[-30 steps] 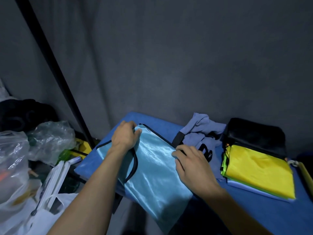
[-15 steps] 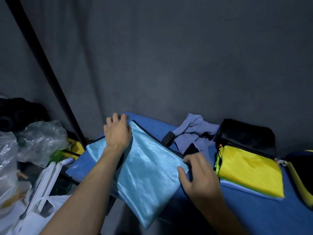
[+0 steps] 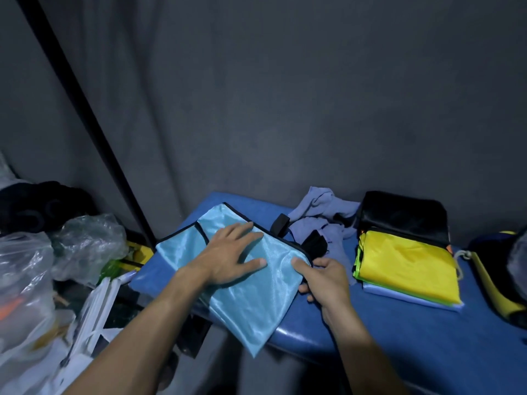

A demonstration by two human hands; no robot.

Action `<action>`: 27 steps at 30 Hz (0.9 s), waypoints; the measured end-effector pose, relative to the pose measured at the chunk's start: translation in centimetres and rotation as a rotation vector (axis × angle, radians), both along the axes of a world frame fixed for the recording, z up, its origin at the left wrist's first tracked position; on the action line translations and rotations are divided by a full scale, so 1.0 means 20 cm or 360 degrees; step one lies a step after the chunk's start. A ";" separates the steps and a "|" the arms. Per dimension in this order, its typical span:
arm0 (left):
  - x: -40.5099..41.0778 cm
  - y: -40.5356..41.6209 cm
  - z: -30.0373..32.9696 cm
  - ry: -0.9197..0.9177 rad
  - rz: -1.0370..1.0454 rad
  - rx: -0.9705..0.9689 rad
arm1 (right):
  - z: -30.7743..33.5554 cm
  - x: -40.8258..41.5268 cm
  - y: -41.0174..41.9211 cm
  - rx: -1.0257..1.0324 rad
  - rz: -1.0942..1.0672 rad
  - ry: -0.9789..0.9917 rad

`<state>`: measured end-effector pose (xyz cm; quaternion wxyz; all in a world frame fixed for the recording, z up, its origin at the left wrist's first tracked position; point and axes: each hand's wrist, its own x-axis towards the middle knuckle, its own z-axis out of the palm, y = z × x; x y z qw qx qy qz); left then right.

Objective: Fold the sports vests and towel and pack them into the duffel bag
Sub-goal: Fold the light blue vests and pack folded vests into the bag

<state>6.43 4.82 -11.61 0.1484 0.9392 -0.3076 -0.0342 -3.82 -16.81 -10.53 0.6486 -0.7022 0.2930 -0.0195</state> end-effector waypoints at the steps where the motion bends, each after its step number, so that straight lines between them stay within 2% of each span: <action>1: -0.02 0.00 -0.02 0.0045 0.0011 0.0072 | 0.01 0.00 0.00 0.0032 0.0013 -0.0006; 7: -0.08 0.01 -0.04 0.0055 0.0042 0.0302 | 0.04 -0.03 0.08 -0.0099 0.0016 -0.0064; 13: -0.18 0.01 -0.02 0.0086 -0.0010 0.0347 | 0.01 -0.09 0.06 0.0031 -0.0141 -0.0172; 20: -0.28 -0.12 0.00 -0.0136 -0.0153 0.0306 | -0.09 -0.27 -0.06 0.0155 -0.0180 -0.0187; 27: -0.24 -0.14 -0.02 -0.0178 -0.0189 0.0295 | -0.26 -0.25 -0.01 -0.0143 -0.0092 -0.0251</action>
